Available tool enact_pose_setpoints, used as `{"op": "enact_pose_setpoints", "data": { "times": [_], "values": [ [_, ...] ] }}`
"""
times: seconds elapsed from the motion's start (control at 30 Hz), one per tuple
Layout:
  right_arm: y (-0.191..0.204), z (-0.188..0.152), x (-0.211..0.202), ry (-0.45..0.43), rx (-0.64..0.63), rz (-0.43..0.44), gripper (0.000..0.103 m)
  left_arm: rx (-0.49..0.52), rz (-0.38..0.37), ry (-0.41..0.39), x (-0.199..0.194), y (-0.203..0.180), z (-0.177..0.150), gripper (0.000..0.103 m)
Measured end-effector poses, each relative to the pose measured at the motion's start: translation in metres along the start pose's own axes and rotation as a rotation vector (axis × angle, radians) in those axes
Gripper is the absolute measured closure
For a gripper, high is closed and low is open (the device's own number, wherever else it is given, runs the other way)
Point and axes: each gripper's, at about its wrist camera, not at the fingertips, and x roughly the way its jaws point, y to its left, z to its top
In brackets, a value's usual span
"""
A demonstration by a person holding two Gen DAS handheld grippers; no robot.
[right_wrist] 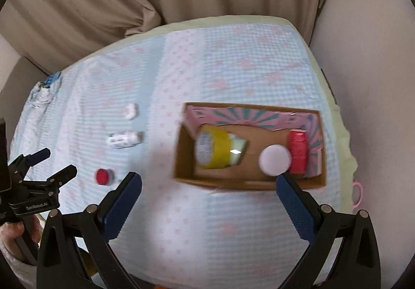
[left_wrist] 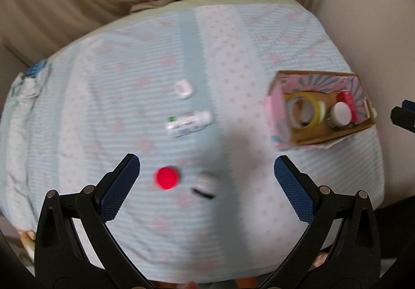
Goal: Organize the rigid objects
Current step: 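Open both tools to release tape and red box into the box, withdraw, then grasp the red cap with the left tool while the right tool grasps the dark jar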
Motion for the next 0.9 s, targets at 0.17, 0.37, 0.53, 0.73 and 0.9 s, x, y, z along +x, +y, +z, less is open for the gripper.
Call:
{"op": "enact_pose_setpoints", "data": {
  "times": [0.17, 0.37, 0.53, 0.73, 0.9],
  "values": [
    [0.054, -0.019, -0.001, 0.000, 0.044, -0.004, 0.000, -0.002, -0.020, 0.003, -0.006, 0.054, -0.019, 0.000],
    [0.110, -0.041, 0.024, 0.049, 0.129, 0.031, 0.000, 0.060, -0.039, 0.005, 0.001, 0.101, -0.041, 0.000],
    [0.146, -0.054, 0.051, 0.100, 0.198, 0.039, 0.000, 0.130, -0.084, 0.022, 0.023, 0.125, -0.058, 0.000],
    [0.172, -0.070, 0.094, 0.159, 0.319, 0.069, 0.000, 0.219, -0.111, 0.064, 0.066, 0.138, -0.074, 0.000],
    [0.182, -0.082, 0.144, 0.212, 0.423, 0.101, 0.000, 0.275, -0.135, 0.091, 0.111, 0.137, -0.082, 0.000]
  ]
}}
